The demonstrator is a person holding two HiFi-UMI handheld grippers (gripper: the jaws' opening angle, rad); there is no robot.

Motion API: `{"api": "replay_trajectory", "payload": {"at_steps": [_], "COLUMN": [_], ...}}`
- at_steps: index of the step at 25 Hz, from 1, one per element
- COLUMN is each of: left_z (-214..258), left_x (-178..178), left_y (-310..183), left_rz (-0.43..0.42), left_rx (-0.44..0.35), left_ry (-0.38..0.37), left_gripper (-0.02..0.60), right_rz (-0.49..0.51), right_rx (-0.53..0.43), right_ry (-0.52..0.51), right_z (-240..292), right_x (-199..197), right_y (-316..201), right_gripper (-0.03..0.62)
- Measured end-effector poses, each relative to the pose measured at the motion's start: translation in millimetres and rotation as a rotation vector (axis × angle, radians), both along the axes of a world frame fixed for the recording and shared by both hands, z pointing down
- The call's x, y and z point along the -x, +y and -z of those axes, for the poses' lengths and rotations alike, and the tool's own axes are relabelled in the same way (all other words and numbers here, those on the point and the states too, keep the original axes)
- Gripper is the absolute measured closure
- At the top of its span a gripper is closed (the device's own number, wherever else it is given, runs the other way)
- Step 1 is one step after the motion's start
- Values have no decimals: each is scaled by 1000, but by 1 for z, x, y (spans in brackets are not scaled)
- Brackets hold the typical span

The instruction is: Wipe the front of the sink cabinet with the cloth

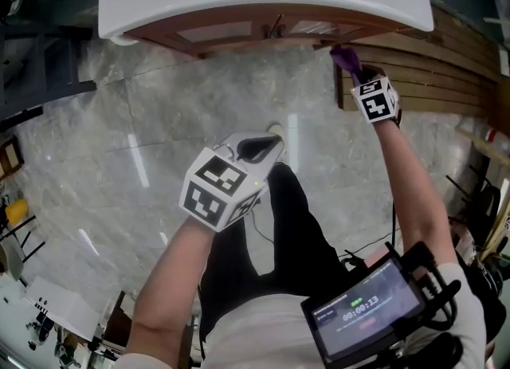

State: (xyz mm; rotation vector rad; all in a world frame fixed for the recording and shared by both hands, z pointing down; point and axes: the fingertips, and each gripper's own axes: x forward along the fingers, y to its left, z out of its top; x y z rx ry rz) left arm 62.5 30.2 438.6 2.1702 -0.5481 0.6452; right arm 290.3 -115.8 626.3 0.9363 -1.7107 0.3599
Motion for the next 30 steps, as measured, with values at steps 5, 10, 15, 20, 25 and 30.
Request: {"api": "replay_trajectory", "payload": {"at_steps": [5, 10, 15, 20, 25, 30], "left_z": [8, 1, 2, -5, -14, -23], "left_x": [37, 67, 103, 129, 149, 162], "left_y": [15, 16, 20, 25, 28, 17], "left_rz": [48, 104, 140, 160, 187, 202], "left_rx": [-6, -8, -37, -34, -26, -30], "left_ry": [-4, -15, -29, -51, -60, -52], "left_gripper": [574, 574, 574, 574, 574, 574], "right_rz": [131, 253, 332, 376, 390, 313], "right_rx": [33, 40, 74, 94, 106, 101], "right_ry": [-77, -172, -305, -367, -346, -350], "right_z": [-10, -23, -25, -38, -57, -76], "right_x": [108, 222, 338, 420, 456, 455], "right_y": [37, 37, 30, 20, 0, -29], "right_gripper": [539, 540, 539, 540, 539, 539]}}
